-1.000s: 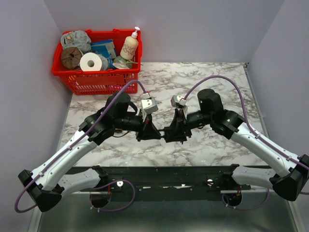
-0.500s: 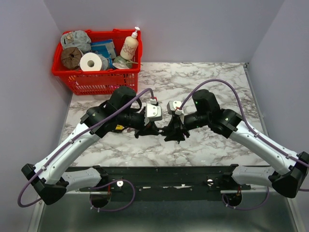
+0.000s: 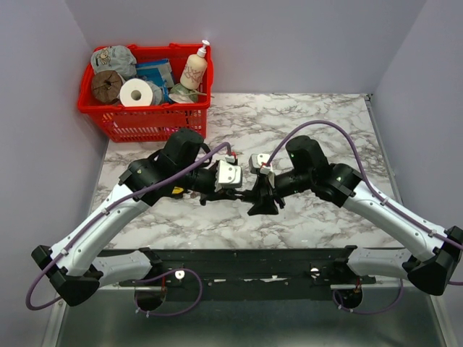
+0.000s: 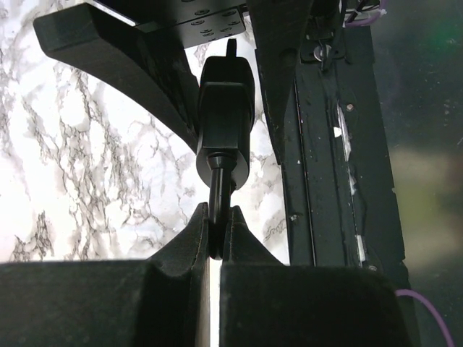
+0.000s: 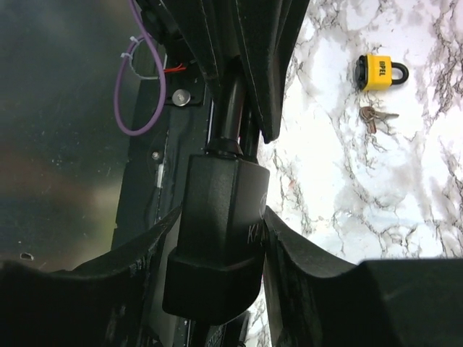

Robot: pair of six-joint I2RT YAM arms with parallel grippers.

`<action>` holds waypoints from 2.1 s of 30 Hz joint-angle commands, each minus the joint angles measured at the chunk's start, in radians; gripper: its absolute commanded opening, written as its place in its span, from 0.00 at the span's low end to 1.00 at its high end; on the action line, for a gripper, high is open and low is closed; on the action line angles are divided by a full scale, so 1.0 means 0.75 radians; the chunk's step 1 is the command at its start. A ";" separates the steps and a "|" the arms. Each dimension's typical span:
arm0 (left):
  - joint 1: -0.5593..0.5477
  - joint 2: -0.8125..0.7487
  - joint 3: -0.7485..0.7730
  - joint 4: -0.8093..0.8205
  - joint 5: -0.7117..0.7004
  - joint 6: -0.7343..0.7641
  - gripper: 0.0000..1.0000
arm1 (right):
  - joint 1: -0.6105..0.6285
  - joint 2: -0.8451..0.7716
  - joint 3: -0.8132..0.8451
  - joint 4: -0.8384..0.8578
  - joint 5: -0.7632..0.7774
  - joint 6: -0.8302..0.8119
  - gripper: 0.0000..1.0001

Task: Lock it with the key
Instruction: Lock the lock.

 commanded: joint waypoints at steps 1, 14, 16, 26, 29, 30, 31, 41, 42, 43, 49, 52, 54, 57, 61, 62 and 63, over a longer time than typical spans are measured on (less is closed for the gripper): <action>0.015 -0.065 0.011 0.155 -0.032 0.068 0.00 | 0.006 -0.022 0.003 -0.129 -0.056 0.041 0.52; 0.015 -0.040 -0.013 0.073 -0.071 0.091 0.00 | -0.021 -0.050 0.072 -0.139 0.038 0.049 0.68; 0.015 -0.036 -0.011 0.071 -0.073 0.085 0.00 | -0.021 -0.052 0.078 -0.139 0.061 0.039 0.68; 0.015 0.000 -0.003 0.018 -0.075 0.095 0.00 | -0.021 -0.040 0.119 -0.135 0.135 0.010 0.66; 0.015 0.009 -0.003 0.011 -0.075 0.091 0.00 | -0.019 -0.034 0.125 -0.123 0.141 0.012 0.63; 0.015 0.007 -0.005 0.011 -0.077 0.093 0.00 | -0.021 -0.034 0.123 -0.121 0.139 0.010 0.60; 0.015 0.011 -0.005 0.013 -0.081 0.093 0.00 | -0.019 -0.034 0.121 -0.121 0.133 0.006 0.58; 0.035 0.049 0.015 0.075 -0.128 -0.103 0.10 | -0.019 -0.022 0.097 -0.097 0.124 -0.009 0.01; 0.049 0.056 0.015 0.097 -0.136 -0.180 0.22 | -0.021 -0.022 0.097 -0.082 0.135 0.012 0.01; 0.116 0.056 0.011 0.160 -0.118 -0.256 0.47 | -0.021 -0.022 0.095 -0.064 0.153 0.041 0.01; 0.395 -0.052 -0.187 0.526 -0.120 -1.000 0.92 | -0.109 -0.038 0.050 0.126 0.313 0.304 0.01; 0.501 -0.134 -0.293 0.671 -0.177 -1.324 0.99 | -0.180 -0.050 0.021 0.216 0.351 0.427 0.01; 0.526 -0.165 -0.348 0.727 -0.287 -1.491 0.99 | -0.191 -0.054 -0.001 0.312 0.441 0.513 0.01; 0.532 -0.177 -0.402 0.911 -0.267 -1.741 0.99 | -0.191 -0.054 -0.024 0.460 0.554 0.619 0.01; 0.518 -0.171 -0.535 1.187 -0.312 -2.099 0.99 | -0.189 -0.032 -0.042 0.580 0.615 0.726 0.01; 0.516 -0.149 -0.545 1.208 -0.318 -2.187 0.99 | -0.189 -0.014 -0.046 0.619 0.605 0.764 0.01; 0.512 -0.139 -0.553 1.220 -0.335 -2.234 0.99 | -0.189 -0.005 -0.048 0.636 0.603 0.787 0.01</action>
